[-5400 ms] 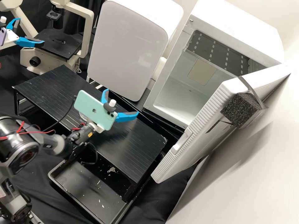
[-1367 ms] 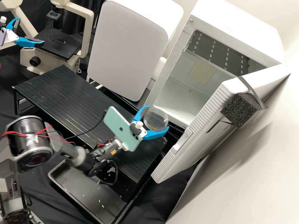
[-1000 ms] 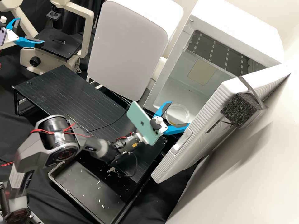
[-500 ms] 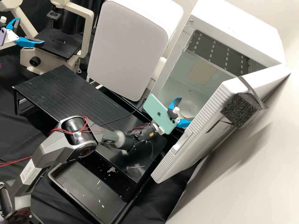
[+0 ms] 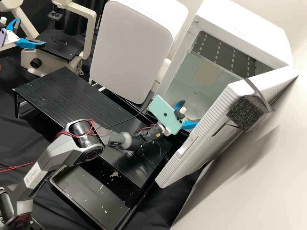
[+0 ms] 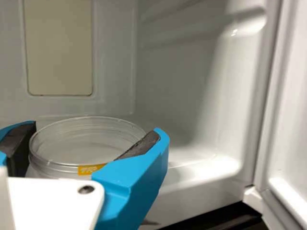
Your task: Place the petri dish in the incubator
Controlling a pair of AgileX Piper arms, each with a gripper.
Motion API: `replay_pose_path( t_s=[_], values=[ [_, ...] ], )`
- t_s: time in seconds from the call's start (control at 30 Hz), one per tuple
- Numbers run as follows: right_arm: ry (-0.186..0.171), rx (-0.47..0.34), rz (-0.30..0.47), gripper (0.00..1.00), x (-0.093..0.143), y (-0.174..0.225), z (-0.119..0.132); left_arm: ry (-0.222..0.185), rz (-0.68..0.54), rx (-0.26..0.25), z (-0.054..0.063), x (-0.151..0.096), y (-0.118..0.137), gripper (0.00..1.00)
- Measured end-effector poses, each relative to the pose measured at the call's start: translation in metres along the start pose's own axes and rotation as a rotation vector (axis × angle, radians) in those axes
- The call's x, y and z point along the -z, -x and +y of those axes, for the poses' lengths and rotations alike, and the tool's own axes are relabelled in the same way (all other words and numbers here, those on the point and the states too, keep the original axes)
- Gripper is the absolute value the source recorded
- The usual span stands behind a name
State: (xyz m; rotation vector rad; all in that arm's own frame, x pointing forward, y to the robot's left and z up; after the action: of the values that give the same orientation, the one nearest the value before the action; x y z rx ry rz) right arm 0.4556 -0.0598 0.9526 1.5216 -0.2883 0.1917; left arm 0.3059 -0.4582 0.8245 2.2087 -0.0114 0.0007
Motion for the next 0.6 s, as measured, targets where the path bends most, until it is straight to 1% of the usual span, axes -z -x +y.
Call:
replay_pose_path(
  t_s=[0.1,0.37,0.4,0.6],
  values=[
    [0.002,0.016,-0.003,0.0,0.0007,-0.0002,-0.0029,0.0,0.0,0.0,0.0,0.0,0.0,1.0],
    [0.004,0.019,0.002,0.0,0.0014,-0.0026,-0.0048,0.0,0.0,0.0,0.0,0.0,0.0,1.0],
    [0.004,0.018,0.003,1.0,0.0014,-0.0029,-0.0048,0.0,0.0,0.0,0.0,0.0,0.0,1.0],
    [0.004,0.018,0.003,1.0,0.0004,-0.0042,-0.0056,0.0,0.0,0.0,0.0,0.0,0.0,1.0]
  ],
)
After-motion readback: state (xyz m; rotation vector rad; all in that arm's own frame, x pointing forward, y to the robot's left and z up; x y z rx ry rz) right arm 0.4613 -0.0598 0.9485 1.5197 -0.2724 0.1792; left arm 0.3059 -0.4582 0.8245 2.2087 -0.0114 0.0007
